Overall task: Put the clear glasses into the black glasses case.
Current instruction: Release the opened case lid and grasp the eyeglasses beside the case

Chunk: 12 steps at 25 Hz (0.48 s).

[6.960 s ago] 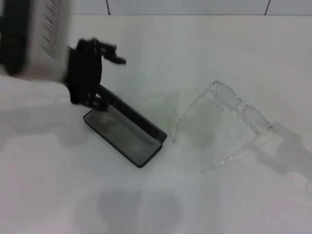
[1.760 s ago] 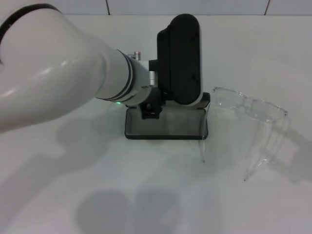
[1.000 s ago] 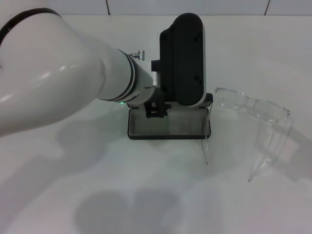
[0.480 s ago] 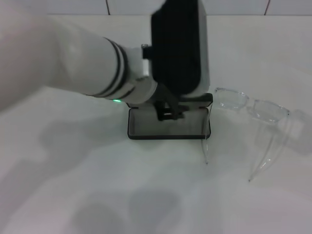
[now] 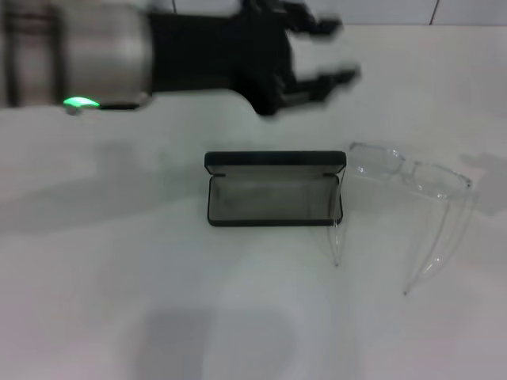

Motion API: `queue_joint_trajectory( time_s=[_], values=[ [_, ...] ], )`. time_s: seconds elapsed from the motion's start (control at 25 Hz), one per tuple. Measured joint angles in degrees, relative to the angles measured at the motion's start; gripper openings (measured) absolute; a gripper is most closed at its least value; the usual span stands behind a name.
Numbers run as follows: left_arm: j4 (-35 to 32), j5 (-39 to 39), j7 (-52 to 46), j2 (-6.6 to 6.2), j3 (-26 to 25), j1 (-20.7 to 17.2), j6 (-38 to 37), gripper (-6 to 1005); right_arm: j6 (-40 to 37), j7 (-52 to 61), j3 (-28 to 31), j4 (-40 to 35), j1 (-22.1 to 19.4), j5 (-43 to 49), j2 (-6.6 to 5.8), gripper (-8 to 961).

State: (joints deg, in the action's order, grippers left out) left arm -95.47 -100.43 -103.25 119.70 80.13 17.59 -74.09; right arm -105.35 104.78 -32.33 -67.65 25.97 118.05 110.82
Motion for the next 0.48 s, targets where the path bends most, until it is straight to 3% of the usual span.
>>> queue_joint_trajectory(
  time_s=[0.16,0.48],
  values=[
    [13.5,21.1,11.0,-0.28,-10.5,-1.3,-6.9,505,2.4,7.3,-8.7,-5.9,3.5,10.7,0.73,691],
    [37.5,31.7,22.3,-0.35,-26.5,-0.9,-26.5,502,1.8,19.2,-21.1,-10.3,14.0,25.9,2.62,691]
  ],
)
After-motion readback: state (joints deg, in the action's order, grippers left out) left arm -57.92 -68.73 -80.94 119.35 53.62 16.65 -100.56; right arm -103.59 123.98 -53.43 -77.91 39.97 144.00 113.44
